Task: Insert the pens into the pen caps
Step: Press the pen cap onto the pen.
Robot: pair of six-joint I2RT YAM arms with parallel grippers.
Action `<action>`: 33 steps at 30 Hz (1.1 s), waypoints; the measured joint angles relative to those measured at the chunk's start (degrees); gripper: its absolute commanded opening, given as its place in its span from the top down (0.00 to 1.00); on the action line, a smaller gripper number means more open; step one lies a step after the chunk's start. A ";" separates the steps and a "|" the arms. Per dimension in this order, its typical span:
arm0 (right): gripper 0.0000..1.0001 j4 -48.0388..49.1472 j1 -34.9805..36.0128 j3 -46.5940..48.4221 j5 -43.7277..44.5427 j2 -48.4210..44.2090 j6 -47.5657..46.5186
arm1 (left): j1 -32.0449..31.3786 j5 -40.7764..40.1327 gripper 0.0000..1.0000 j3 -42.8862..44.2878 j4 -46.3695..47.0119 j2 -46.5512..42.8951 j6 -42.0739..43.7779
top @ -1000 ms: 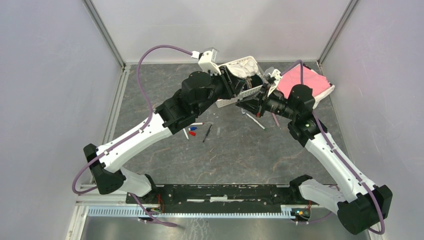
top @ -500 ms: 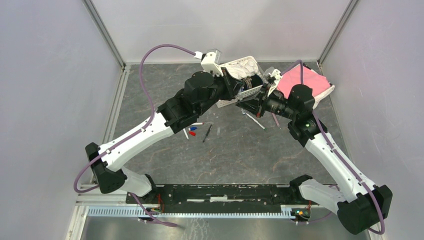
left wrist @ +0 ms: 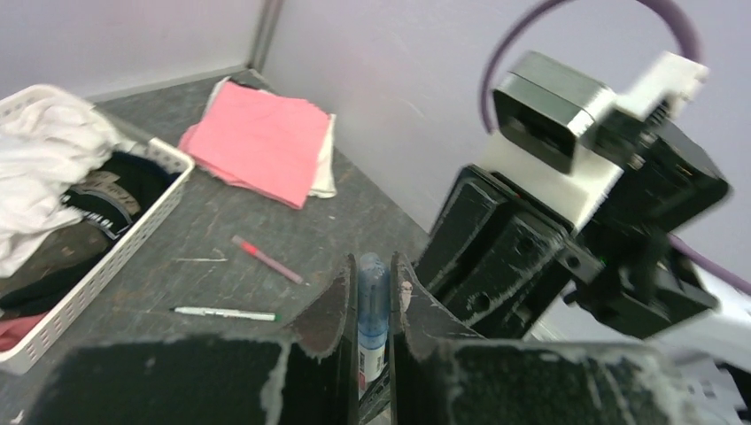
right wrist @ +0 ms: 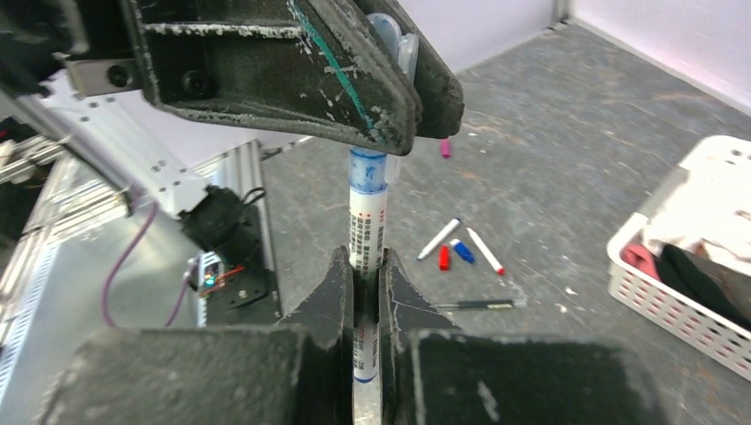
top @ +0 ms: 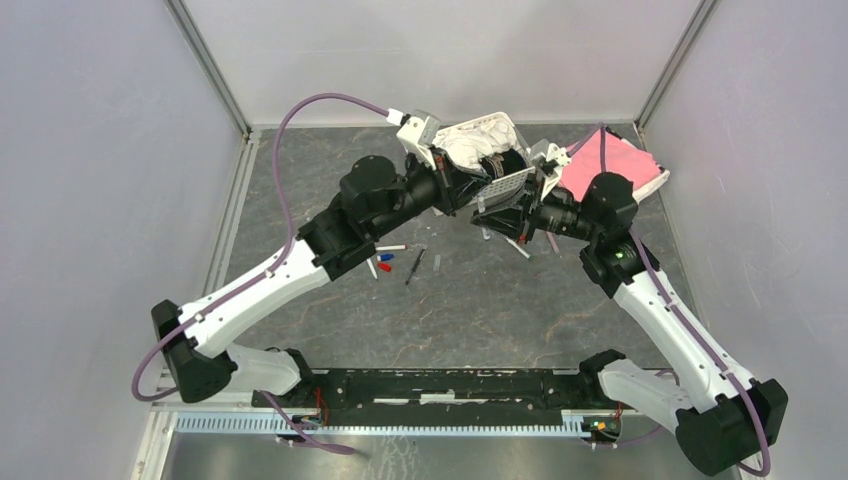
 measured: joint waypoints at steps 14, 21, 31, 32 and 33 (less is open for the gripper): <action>1.00 12.04 -0.57 -0.22 -9.88 -0.48 6.97 | 0.22 10.54 0.98 -2.60 6.93 -4.39 3.37; 1.00 10.99 -1.03 -0.22 -10.23 -0.85 5.18 | 1.31 14.58 0.98 -1.79 6.71 -3.04 3.34; 1.00 -0.61 -2.27 5.42 -11.15 2.78 -1.77 | 2.60 12.57 0.98 -2.47 4.07 -2.91 3.26; 1.00 -2.54 -2.32 6.62 -10.21 3.45 -2.97 | 2.49 10.29 0.98 -1.81 2.75 -2.78 2.71; 1.00 -3.98 -2.32 7.58 -9.27 4.04 -3.91 | 2.25 7.41 0.98 -1.22 1.31 -2.73 1.84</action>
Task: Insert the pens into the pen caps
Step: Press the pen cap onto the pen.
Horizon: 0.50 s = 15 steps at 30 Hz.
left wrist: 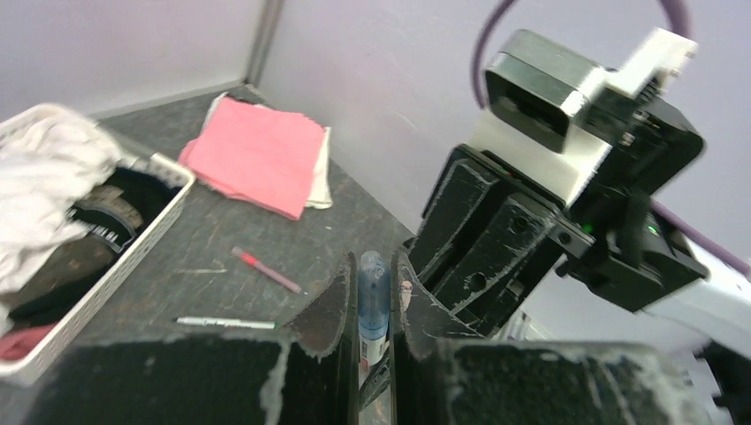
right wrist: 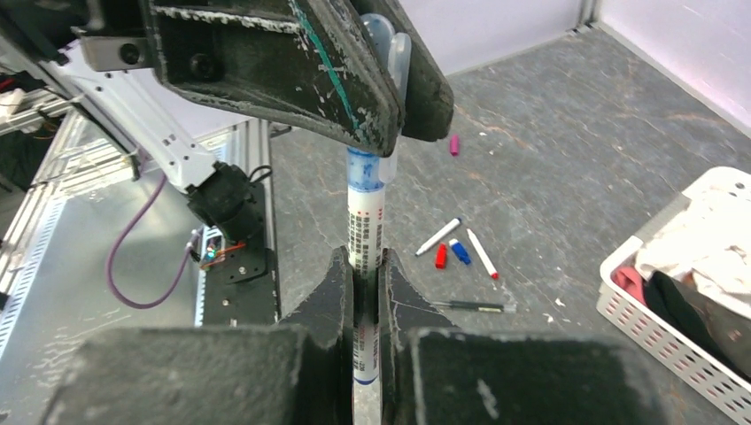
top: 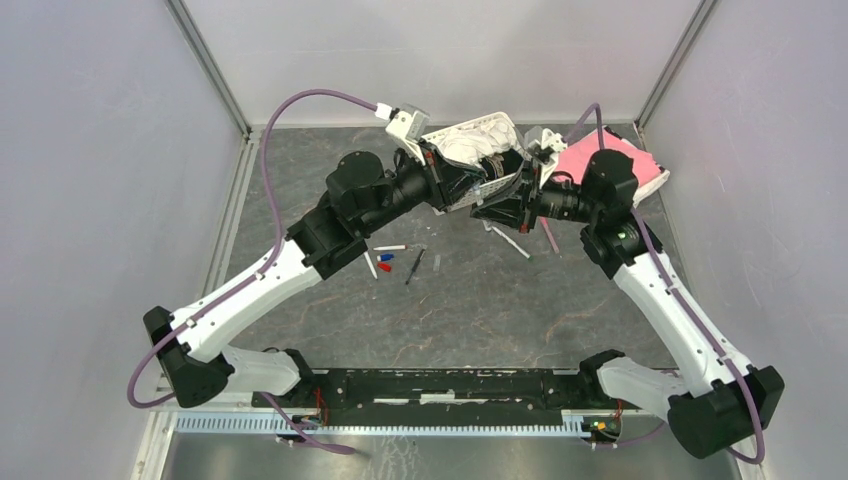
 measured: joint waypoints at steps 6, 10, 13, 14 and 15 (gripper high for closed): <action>1.00 -3.80 0.28 1.90 1.77 2.43 -1.92 | -1.99 -10.49 0.98 -0.46 -2.58 -0.13 -3.08; 1.00 1.70 0.17 1.62 -0.85 3.67 3.06 | -2.03 -9.77 0.98 -4.59 4.98 -1.51 -2.99; 1.00 5.84 0.17 1.68 -2.54 4.20 5.22 | -2.03 -9.11 0.98 -5.42 7.74 -1.70 -2.54; 1.00 6.23 0.17 1.81 -2.56 4.31 5.22 | -2.03 -9.16 0.98 -5.29 7.78 -1.68 -2.23; 1.00 6.32 0.15 2.05 -2.56 4.50 5.16 | -2.03 -9.35 0.98 -5.09 7.61 -1.62 -1.90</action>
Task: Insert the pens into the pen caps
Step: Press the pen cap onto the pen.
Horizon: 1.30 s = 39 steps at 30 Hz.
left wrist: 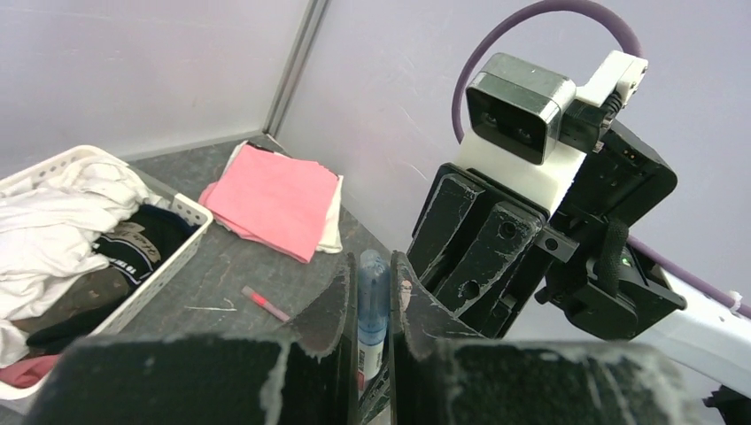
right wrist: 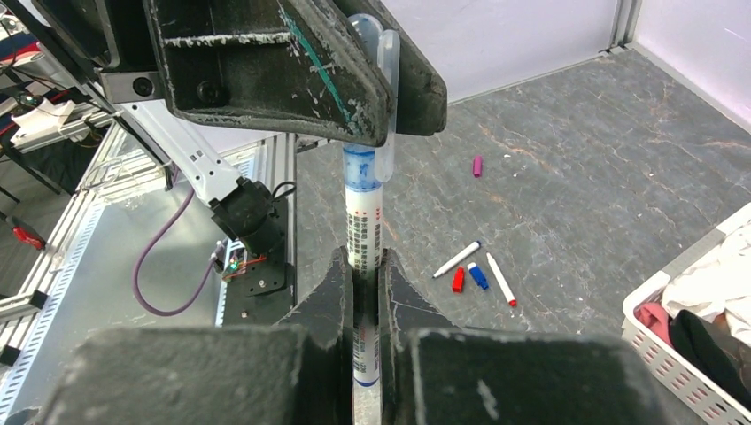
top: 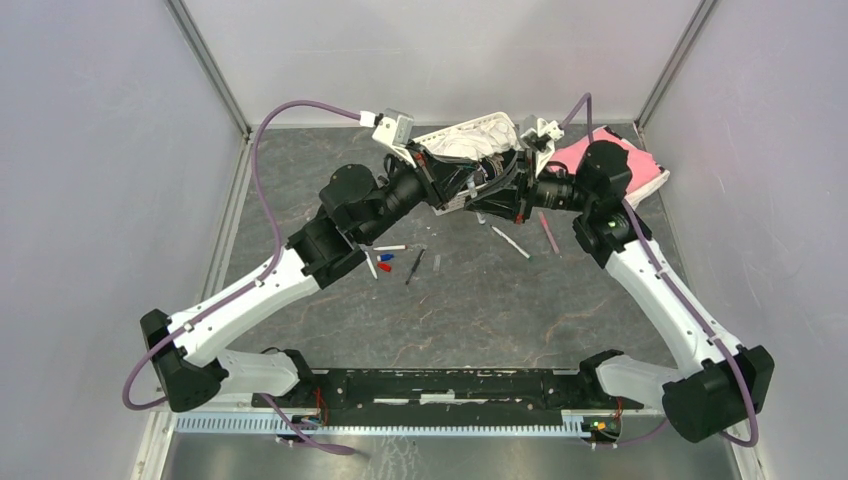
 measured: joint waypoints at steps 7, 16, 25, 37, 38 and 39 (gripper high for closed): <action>1.00 9.14 0.13 0.07 -6.40 3.54 6.23 | 0.00 1.09 0.98 -3.78 3.45 -2.51 2.86; 1.00 15.65 0.76 0.70 -13.31 4.20 6.80 | 0.55 12.15 0.98 -5.70 9.62 -2.99 6.19; 1.00 -6.71 1.46 5.27 -6.64 6.10 -3.93 | 1.40 5.97 0.98 -5.81 4.07 -1.57 6.12; 1.00 -7.80 1.81 5.16 -7.98 8.07 -1.22 | 1.51 4.44 0.98 -10.69 5.99 -4.11 5.22; 1.00 -5.03 1.81 4.74 -9.07 8.07 0.98 | 1.53 5.09 0.98 -11.32 7.65 -4.37 4.79; 1.00 -2.23 1.79 4.39 -10.16 8.07 3.17 | 1.75 6.03 0.98 -12.26 9.81 -4.85 4.26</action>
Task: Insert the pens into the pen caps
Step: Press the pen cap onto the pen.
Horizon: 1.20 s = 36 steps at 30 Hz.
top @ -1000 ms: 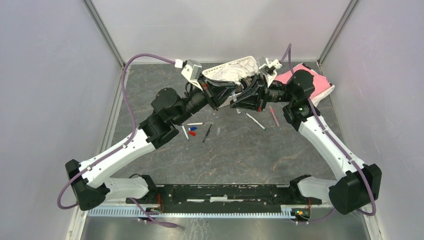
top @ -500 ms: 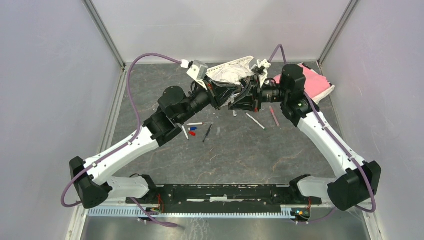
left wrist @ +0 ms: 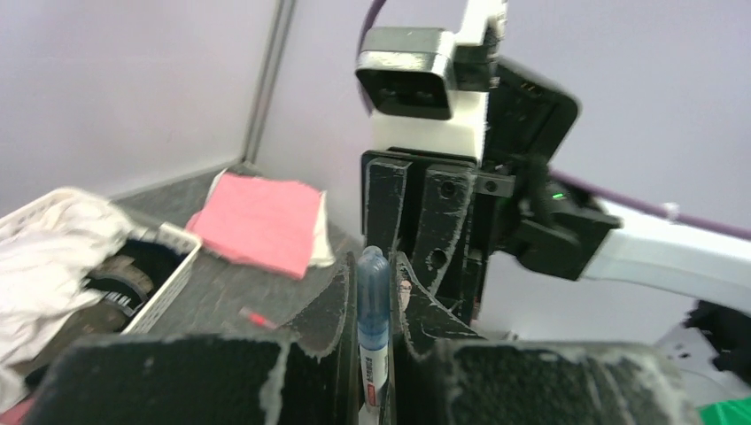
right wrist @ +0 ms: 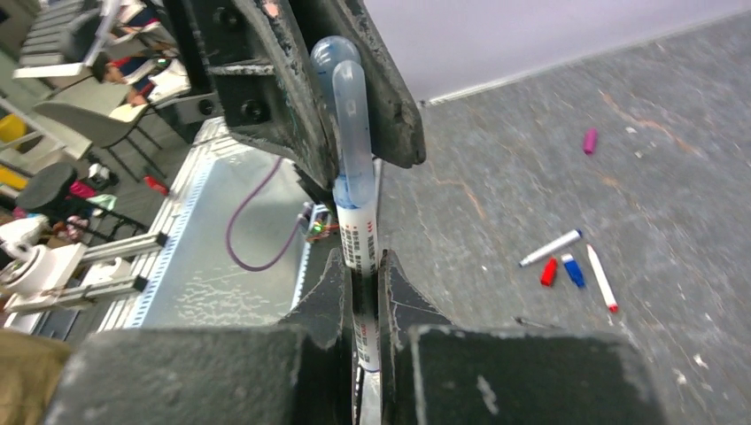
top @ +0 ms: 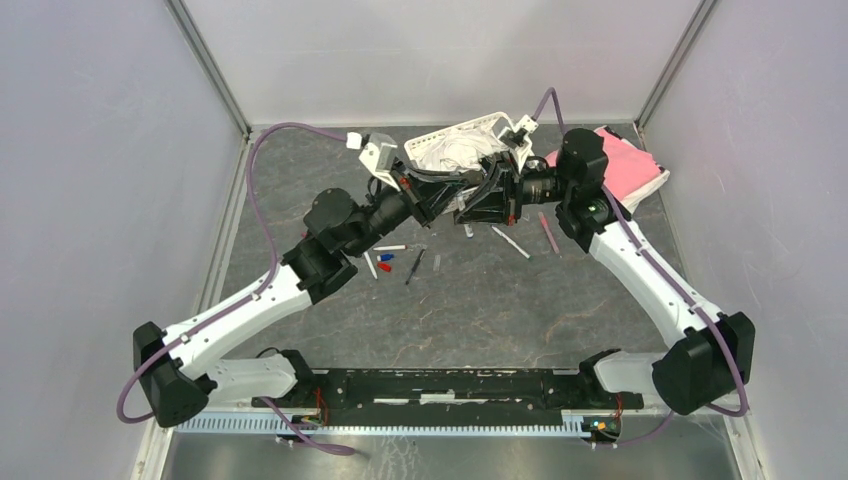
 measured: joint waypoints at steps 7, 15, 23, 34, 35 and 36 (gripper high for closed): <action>1.00 12.79 -0.68 -0.39 -6.54 0.46 6.91 | 1.03 5.62 0.98 -3.78 8.59 -2.29 -3.15; 1.00 10.95 -1.75 -0.33 -6.23 0.48 5.42 | 1.68 5.64 0.98 -0.98 5.66 0.26 -3.76; 1.00 6.03 -1.38 -0.33 -1.36 0.46 1.99 | 2.56 1.81 0.93 1.11 1.05 1.11 -5.35; 1.00 6.51 1.79 -7.08 11.17 -3.78 -2.71 | 4.22 3.48 0.54 2.43 -9.09 2.49 -13.57; 1.00 6.58 1.55 -7.69 11.76 -4.00 -2.91 | 4.39 3.08 0.48 2.49 -9.07 3.06 -14.29; 1.00 6.58 1.49 -8.31 12.15 -4.17 -3.23 | 4.44 2.71 0.46 2.40 -9.51 3.19 -14.97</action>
